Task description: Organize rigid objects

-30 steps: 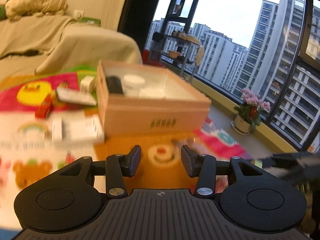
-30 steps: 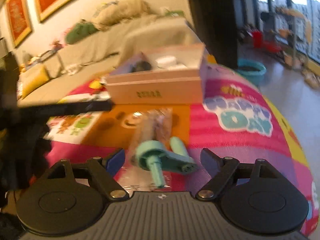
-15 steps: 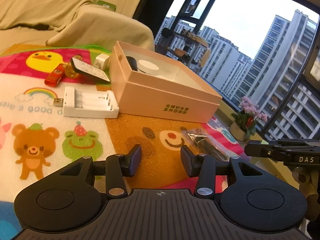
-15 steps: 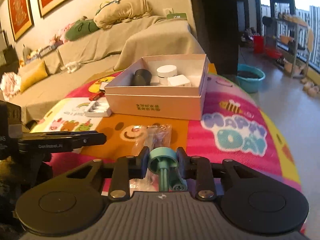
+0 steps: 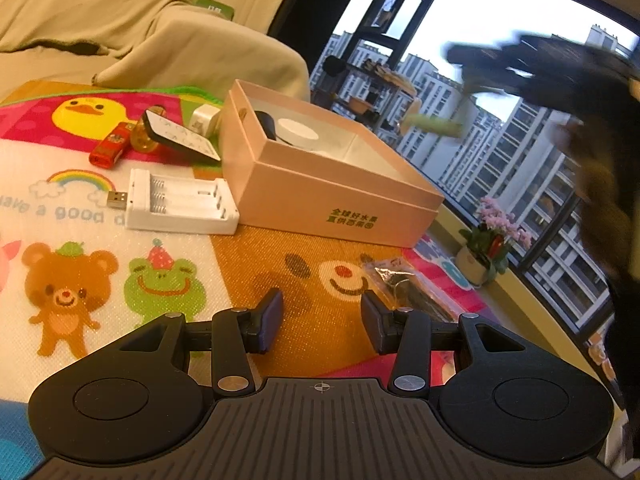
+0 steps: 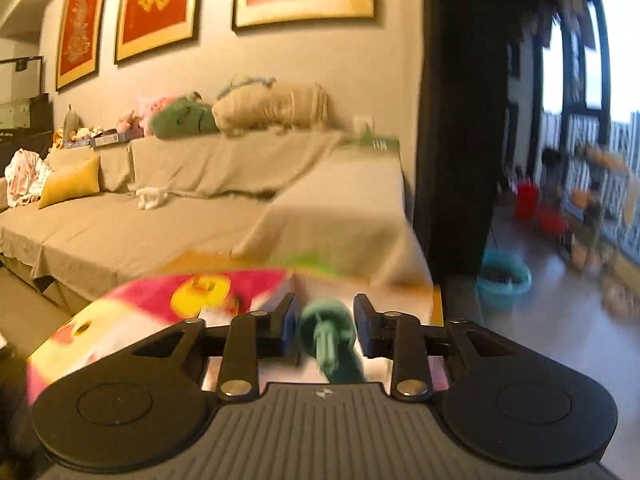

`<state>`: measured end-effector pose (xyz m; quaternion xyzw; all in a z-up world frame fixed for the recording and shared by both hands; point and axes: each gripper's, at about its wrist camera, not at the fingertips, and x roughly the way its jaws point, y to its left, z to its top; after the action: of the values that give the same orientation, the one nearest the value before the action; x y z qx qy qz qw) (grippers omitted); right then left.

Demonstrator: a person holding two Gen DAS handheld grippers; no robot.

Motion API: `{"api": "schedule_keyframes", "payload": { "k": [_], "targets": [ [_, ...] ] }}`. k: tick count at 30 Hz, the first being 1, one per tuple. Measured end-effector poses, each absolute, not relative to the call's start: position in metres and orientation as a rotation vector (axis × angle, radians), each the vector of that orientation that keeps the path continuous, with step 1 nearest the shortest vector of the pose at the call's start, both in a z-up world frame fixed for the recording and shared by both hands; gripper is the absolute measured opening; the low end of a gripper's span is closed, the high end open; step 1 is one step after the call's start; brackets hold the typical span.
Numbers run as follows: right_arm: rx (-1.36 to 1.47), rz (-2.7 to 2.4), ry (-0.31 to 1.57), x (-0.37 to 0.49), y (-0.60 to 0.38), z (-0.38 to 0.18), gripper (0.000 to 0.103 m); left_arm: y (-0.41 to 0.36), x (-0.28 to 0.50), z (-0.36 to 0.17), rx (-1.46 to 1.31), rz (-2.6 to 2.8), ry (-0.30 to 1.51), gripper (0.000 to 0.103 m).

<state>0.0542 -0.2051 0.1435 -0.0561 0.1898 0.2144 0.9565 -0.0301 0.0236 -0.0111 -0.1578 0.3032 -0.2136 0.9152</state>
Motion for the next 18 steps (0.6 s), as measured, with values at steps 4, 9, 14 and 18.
{"api": "schedule_keyframes", "payload": {
  "k": [4,9,14,18],
  "targets": [
    [-0.113,0.346,0.421,0.078,-0.199,0.131,0.065,0.027,-0.028,-0.011,-0.345,-0.448,0.632,0.047],
    [-0.107,0.356,0.52,0.044,-0.212,0.081,0.072,0.041,-0.018,0.004,-0.239,-0.409,0.587,0.047],
    [-0.121,0.333,0.592,0.008,-0.216,0.033,0.072,0.074,0.027,0.025,-0.179,-0.262,0.564,0.047],
    [-0.014,0.355,0.633,0.0,-0.217,0.013,0.074,0.088,0.072,0.023,-0.187,-0.262,0.651,0.047]
  ]
}}
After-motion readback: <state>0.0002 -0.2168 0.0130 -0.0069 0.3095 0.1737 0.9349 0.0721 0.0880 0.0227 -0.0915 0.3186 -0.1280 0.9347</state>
